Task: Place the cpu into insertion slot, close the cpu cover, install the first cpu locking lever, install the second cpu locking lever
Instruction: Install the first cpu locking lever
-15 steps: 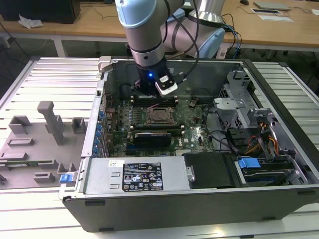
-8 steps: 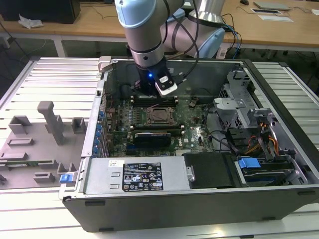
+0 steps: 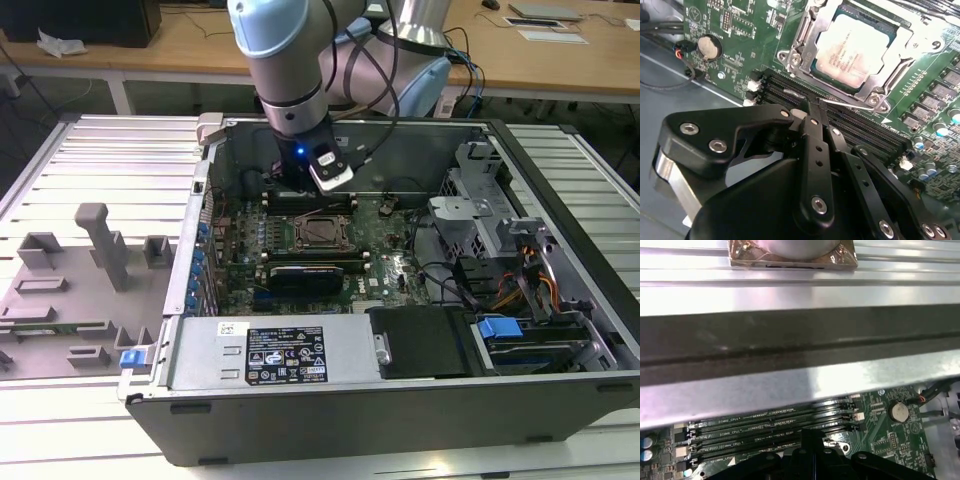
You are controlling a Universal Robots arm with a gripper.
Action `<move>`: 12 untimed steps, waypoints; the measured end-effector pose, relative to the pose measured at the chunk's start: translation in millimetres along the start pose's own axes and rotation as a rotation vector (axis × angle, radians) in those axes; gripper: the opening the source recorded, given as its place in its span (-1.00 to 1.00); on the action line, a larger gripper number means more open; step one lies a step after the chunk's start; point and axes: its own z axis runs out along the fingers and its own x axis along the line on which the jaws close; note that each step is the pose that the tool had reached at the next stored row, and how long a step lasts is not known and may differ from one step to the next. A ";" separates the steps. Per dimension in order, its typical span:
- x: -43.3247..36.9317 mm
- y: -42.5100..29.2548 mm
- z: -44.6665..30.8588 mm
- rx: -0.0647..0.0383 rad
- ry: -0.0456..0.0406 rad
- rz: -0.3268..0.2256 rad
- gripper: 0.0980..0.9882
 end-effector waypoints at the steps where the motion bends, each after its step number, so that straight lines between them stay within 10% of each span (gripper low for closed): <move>1: 0.1 -0.1 0.4 0.003 -0.0022 0.010 -0.98; 12: 1.5 3.7 3.8 0.026 -0.0229 0.105 -0.98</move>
